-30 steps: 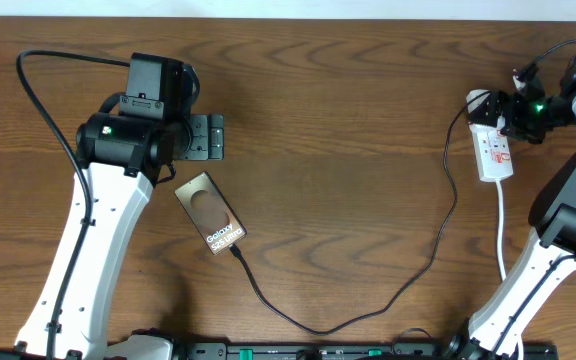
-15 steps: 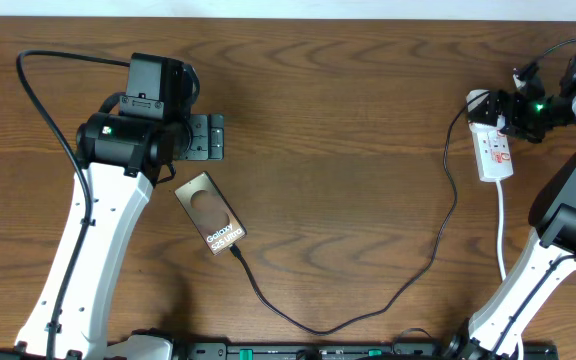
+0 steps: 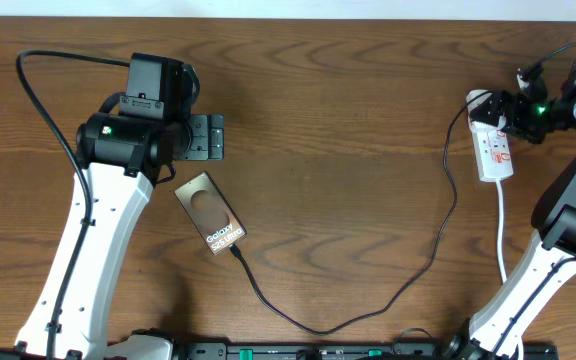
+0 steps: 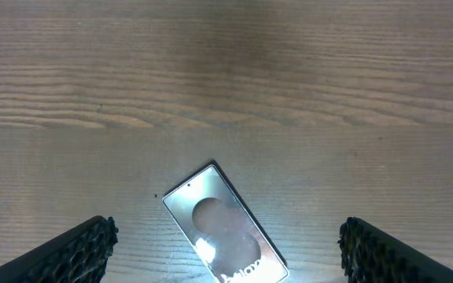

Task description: Plug charger to phone and switch on socket

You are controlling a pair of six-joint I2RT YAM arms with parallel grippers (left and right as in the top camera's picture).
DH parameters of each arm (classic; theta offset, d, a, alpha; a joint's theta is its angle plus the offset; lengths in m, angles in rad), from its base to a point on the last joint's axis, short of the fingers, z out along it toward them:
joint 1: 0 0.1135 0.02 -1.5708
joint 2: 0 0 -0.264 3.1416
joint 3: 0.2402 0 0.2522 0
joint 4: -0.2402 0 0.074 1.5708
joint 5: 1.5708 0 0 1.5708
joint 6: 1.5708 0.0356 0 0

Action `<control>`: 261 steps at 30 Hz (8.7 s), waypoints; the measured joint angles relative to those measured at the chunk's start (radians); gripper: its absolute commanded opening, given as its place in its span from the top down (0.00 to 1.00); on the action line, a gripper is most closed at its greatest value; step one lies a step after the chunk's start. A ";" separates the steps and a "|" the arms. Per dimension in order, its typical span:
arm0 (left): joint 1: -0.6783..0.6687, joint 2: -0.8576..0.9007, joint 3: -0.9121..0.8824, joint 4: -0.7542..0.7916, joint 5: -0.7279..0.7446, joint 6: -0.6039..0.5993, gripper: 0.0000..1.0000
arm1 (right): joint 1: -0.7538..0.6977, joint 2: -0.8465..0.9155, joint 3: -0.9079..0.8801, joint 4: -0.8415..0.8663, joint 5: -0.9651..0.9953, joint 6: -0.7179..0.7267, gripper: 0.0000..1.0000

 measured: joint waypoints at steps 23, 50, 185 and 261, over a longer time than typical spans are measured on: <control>0.000 0.000 0.000 -0.007 0.000 0.000 0.07 | 0.018 -0.010 -0.008 -0.121 -0.031 0.083 0.01; 0.000 0.000 0.000 -0.007 0.000 0.000 0.07 | -0.013 -0.109 0.147 -0.411 0.311 0.209 0.01; 0.307 -1.430 -1.423 0.946 0.176 -0.032 0.07 | 0.034 -0.504 0.160 -0.429 0.276 0.209 0.01; 0.307 -1.430 -1.419 0.939 0.166 -0.035 0.07 | 0.436 -2.315 -1.913 0.994 0.467 0.200 0.01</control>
